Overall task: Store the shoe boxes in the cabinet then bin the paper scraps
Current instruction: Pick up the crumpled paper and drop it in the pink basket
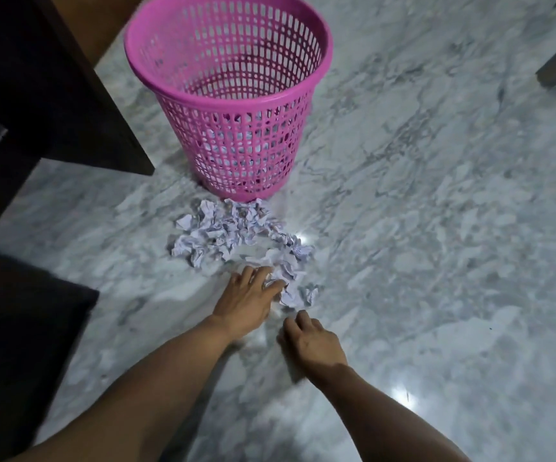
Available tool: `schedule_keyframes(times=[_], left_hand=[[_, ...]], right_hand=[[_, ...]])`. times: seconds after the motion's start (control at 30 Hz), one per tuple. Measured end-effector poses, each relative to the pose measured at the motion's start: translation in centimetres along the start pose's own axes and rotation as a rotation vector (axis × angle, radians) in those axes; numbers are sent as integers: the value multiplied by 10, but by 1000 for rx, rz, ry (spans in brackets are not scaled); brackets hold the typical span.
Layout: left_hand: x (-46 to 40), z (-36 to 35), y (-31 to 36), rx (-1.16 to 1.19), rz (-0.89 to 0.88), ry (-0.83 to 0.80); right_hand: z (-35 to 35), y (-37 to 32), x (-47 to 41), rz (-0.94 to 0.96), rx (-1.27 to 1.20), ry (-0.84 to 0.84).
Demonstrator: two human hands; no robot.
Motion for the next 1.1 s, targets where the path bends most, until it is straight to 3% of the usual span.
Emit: schedule_keyframes(times=[0.17, 0.3, 0.43, 0.63, 0.83, 0.93, 1.1], left_hand=[[10, 4, 6, 237, 70, -51], [16, 0, 1, 320, 132, -87], [21, -3, -3, 332, 176, -84], [18, 2, -3, 340, 169, -96], [24, 7, -12, 367, 217, -31], [27, 7, -17, 388, 244, -21], [34, 6, -16, 431, 233, -50]], right_hand=[[23, 24, -19, 28, -164, -109], [44, 49, -20, -210, -288, 47], [58, 60, -29, -305, -339, 114], [35, 60, -50, -405, -322, -139], [32, 59, -43, -554, -550, 17], [37, 53, -43, -500, -568, 65], [41, 28, -50, -324, -449, -104]])
Point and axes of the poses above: each hand's wrist, its own x-axis away from the middle knuckle, its own z-axis out of the back of the hand, y = z × x, the point moved 5 cm from there along -x, towards the middle knuckle, and after that the axes turned 4 degrees about z, right-handed, at the moved point
